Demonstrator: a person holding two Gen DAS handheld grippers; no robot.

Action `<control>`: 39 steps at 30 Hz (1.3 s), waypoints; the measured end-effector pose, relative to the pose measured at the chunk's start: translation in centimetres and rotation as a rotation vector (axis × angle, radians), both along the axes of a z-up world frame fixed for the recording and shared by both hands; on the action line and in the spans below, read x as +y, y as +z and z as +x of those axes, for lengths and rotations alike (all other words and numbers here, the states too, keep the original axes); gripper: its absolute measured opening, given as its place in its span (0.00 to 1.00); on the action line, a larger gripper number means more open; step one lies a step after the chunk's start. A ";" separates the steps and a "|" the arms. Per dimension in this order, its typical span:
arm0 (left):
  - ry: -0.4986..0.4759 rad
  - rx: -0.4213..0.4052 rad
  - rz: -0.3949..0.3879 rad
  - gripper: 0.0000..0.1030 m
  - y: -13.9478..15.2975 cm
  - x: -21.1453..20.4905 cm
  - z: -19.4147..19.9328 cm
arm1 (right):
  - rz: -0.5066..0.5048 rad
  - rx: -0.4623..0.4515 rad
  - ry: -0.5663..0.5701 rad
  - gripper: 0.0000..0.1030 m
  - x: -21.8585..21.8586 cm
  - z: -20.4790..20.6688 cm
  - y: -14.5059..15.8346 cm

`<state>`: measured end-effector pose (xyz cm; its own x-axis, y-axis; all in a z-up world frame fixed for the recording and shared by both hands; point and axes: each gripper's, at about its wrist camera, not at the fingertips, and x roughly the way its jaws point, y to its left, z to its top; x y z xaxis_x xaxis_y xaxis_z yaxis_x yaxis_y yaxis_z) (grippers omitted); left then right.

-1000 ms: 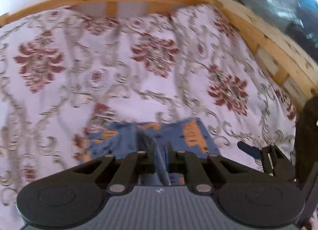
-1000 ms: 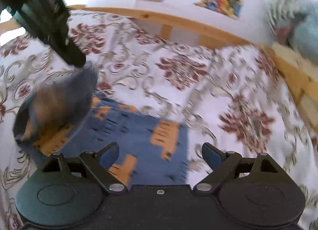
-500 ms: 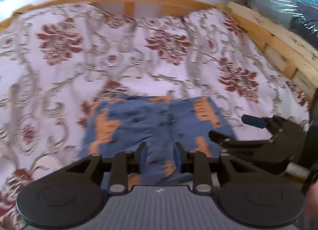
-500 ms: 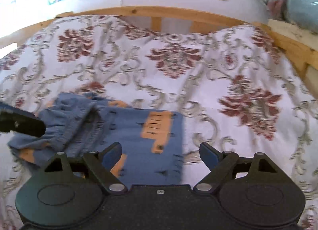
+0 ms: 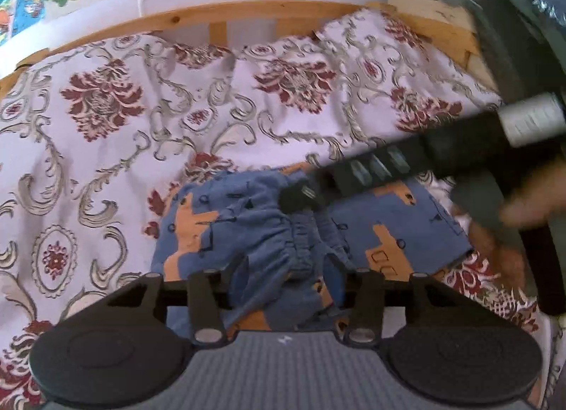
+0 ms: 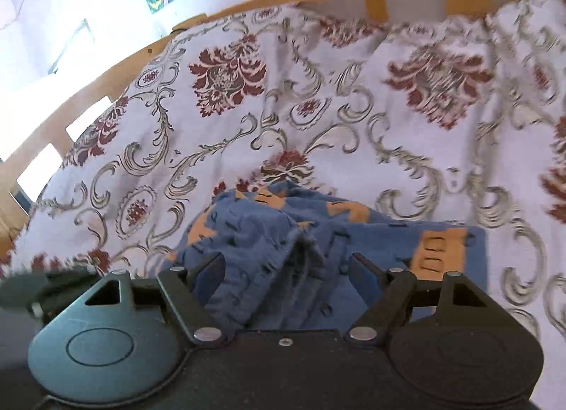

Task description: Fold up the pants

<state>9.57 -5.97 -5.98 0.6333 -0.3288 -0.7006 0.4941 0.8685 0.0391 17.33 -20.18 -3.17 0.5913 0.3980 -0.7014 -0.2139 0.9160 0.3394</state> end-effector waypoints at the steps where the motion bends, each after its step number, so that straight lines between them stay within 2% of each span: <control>1: -0.005 0.008 0.008 0.51 -0.3 -0.2 0.0 | 0.010 0.021 -0.001 0.77 0.0 0.5 -0.2; 4: 0.009 0.030 0.042 0.51 -1.4 -0.6 0.7 | 0.022 0.089 -0.012 0.73 0.0 2.0 -1.3; 6: 0.024 0.056 0.048 0.37 -2.0 -0.6 1.2 | 0.039 0.126 -0.027 0.60 -0.1 2.4 -2.3; 7: 0.032 0.063 0.055 0.26 -2.1 -0.5 1.3 | 0.051 0.136 -0.034 0.55 -0.2 2.5 -2.7; 8: 0.032 0.064 0.058 0.21 -2.1 -0.4 1.3 | 0.063 0.141 -0.042 0.47 -0.3 2.5 -2.9; 10: 0.028 0.056 0.052 0.14 -1.9 -0.3 1.1 | 0.072 0.132 -0.055 0.42 -0.2 2.2 -3.0; 12: 0.024 0.044 0.063 0.11 -1.7 -0.4 0.9 | 0.071 0.118 -0.062 0.30 -0.2 2.0 -2.8; 15: 0.022 0.052 0.055 0.08 -1.5 -0.5 0.8 | 0.103 0.113 -0.070 0.17 -0.6 1.7 -2.1; 22: 0.032 0.102 -0.019 0.06 -0.7 0.2 1.0 | 0.163 0.128 -0.102 0.12 -1.3 1.6 -1.1; 27: 0.013 0.098 -0.017 0.06 -0.6 -0.1 0.8 | 0.166 0.137 -0.113 0.11 -1.8 1.4 -0.5; 31: 0.006 0.112 -0.010 0.09 -1.4 -0.3 0.9 | 0.132 0.148 -0.111 0.12 -1.6 1.3 -1.5; 33: -0.005 0.116 -0.015 0.21 -1.7 -0.4 0.9 | 0.142 0.162 -0.127 0.13 -1.8 1.4 -2.3; 35: -0.038 0.103 -0.014 0.40 -1.7 -0.8 0.5 | 0.153 0.170 -0.140 0.14 -2.0 1.5 -2.7; 37: -0.064 0.084 0.000 0.51 -1.7 -1.2 0.1 | 0.154 0.170 -0.143 0.17 -2.1 1.6 -2.8; 39: -0.073 0.058 0.035 0.51 -1.9 -1.8 -0.2 | 0.139 0.163 -0.135 0.22 -2.1 1.5 -2.6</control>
<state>9.42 -7.73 -7.92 0.5671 -0.3472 -0.7469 0.5580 0.8290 0.0383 18.86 -22.25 -5.80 0.5290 0.4224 -0.7360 -0.0245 0.8745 0.4843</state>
